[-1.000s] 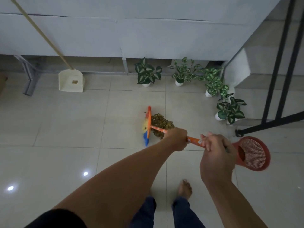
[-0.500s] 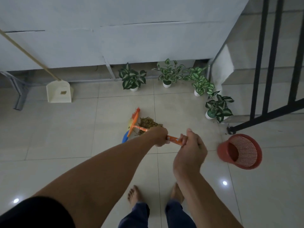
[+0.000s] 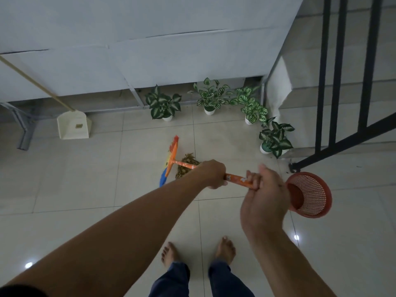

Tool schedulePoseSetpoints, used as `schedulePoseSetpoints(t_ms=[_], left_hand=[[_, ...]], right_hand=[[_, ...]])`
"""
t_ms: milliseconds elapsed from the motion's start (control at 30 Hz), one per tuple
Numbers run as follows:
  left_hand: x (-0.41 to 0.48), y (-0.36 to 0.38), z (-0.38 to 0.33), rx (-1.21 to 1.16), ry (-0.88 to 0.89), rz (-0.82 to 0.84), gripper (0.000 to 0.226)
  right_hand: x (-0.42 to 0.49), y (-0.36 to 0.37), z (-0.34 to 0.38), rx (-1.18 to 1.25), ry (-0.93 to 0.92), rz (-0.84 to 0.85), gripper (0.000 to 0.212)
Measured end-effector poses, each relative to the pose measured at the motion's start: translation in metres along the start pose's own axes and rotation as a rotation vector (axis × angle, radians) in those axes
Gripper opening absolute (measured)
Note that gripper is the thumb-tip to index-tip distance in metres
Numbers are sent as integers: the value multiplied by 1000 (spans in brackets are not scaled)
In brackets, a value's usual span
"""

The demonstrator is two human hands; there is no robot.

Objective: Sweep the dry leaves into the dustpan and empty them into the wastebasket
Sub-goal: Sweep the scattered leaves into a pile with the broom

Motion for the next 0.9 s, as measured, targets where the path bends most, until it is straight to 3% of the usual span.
schedulePoseSetpoints(t_ms=[133,300,467,733,900], left_hand=[[-4,14,6,-15,-26,33,36],[-20,10,-16,-74,-1,24,38],[-40,-4,3,-200,-92,-53,35],[-98,-6,105,-335,-286,-212,17],[-148,0,208,-406,-428,-328,9]], right_hand=[[-4,1,-13,-79,-27,14,47],[-1,-6,10,-138,-49,71,47],[-9,28,21,-141,-121,193,48],[-70,105,-22,-178,-99,452,54],[-127,183,-71,10,105,768,64]])
Point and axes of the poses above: each hand's wrist, its own x-axis towards the middle knuckle, its own y-axis out of the palm, z = x × y, the point moved 7 cm from there along x, towards the middle knuckle, and after that the axes turned 5 degrees about -y, right-handed, at the moved point
